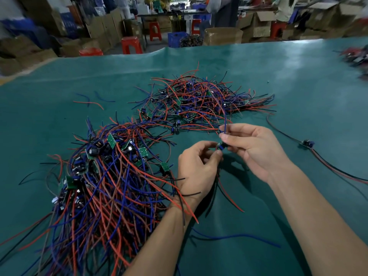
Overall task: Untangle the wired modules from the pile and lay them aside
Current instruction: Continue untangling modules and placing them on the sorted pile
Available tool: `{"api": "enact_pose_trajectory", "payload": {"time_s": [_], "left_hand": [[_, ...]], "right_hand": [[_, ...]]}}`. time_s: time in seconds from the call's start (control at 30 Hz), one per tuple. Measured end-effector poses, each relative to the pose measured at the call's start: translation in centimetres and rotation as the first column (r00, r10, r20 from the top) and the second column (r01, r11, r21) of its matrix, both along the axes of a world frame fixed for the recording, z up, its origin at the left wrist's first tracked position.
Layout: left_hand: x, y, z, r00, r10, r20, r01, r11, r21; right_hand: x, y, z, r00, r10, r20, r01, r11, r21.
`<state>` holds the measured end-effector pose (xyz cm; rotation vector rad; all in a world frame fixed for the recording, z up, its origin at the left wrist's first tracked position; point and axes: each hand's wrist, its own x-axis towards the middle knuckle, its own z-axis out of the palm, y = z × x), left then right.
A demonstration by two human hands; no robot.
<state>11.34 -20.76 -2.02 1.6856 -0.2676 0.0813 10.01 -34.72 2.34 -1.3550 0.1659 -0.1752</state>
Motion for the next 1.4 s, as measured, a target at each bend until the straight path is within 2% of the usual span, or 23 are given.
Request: {"api": "enact_pose_trajectory", "payload": {"time_s": [0.07,0.1,0.17,0.23,0.37,0.5,0.57,0.67,0.73,0.77,0.8,0.9,0.97,1.03,1.1,1.17,1.3,1.4], "left_hand": [[0.0,0.0,0.0,1.0,0.008,0.019,-0.009,0.998,0.062],[0.0,0.0,0.1,0.999,0.025,0.024,-0.027,0.996,0.087],[0.0,0.0,0.2,0.997,0.056,0.046,-0.062,0.989,0.136],[0.0,0.1,0.3,0.995,0.057,0.08,-0.071,0.981,0.178],[0.1,0.2,0.1,0.995,0.003,0.096,-0.021,0.981,0.194],[-0.4,0.2,0.3,0.994,-0.07,0.089,0.055,0.986,0.158],[-0.4,0.1,0.2,0.994,-0.075,0.086,0.062,0.988,0.144],[-0.2,0.0,0.1,0.995,-0.028,0.099,0.014,0.99,0.139],[0.2,0.0,-0.1,0.998,0.024,0.066,-0.029,0.996,0.082],[0.3,0.0,-0.2,0.998,0.048,0.043,-0.05,0.997,0.05],[0.3,0.0,-0.2,0.998,0.063,0.022,-0.063,0.998,0.021],[0.2,0.0,-0.1,0.997,0.073,-0.018,-0.074,0.996,-0.046],[0.2,0.0,0.0,0.998,0.063,-0.006,-0.064,0.997,-0.045],[0.2,0.1,-0.1,0.998,0.057,0.035,-0.057,0.998,0.005],[0.2,0.2,-0.1,0.997,0.039,0.066,-0.042,0.998,0.047],[0.0,0.1,-0.1,0.992,-0.003,0.127,-0.013,0.991,0.13],[-0.4,0.0,0.2,0.978,-0.073,0.195,0.032,0.978,0.207],[-0.4,0.1,0.2,0.975,-0.066,0.212,0.021,0.978,0.205]], "right_hand": [[0.0,-0.2,-0.2,1.0,0.003,0.017,-0.002,0.997,-0.083],[0.1,-0.4,-0.4,0.999,-0.022,0.041,0.029,0.985,-0.173],[0.2,-0.6,-0.6,0.987,-0.107,0.117,0.145,0.905,-0.399],[0.4,-0.7,-0.8,0.967,-0.177,0.181,0.245,0.831,-0.499],[0.5,-1.7,-0.7,0.909,-0.324,0.262,0.411,0.798,-0.44],[0.1,-4.0,0.0,0.798,-0.537,0.272,0.591,0.786,-0.182],[0.0,-4.8,0.1,0.719,-0.647,0.256,0.682,0.727,-0.08],[0.1,-5.6,-0.1,0.553,-0.808,0.204,0.822,0.569,0.028],[0.3,-6.0,-0.3,0.502,-0.85,0.162,0.865,0.493,-0.096],[0.4,-5.9,-0.5,0.541,-0.83,0.135,0.836,0.513,-0.197],[0.6,-5.6,-0.7,0.624,-0.776,0.096,0.764,0.58,-0.283],[0.7,-3.2,-0.9,0.914,-0.403,-0.045,0.351,0.842,-0.41],[0.5,-1.3,-1.1,0.993,-0.109,-0.045,0.081,0.906,-0.416],[0.5,-0.1,-1.3,0.999,0.038,0.038,-0.016,0.885,-0.465],[0.5,0.0,-1.4,0.993,0.012,0.117,0.048,0.866,-0.498],[0.5,-0.7,-1.0,0.97,-0.104,0.219,0.2,0.854,-0.481],[-0.1,-2.2,1.7,0.836,-0.328,0.439,0.49,0.807,-0.33],[-0.7,-1.2,5.7,0.743,-0.383,0.548,0.582,0.774,-0.249]]}}
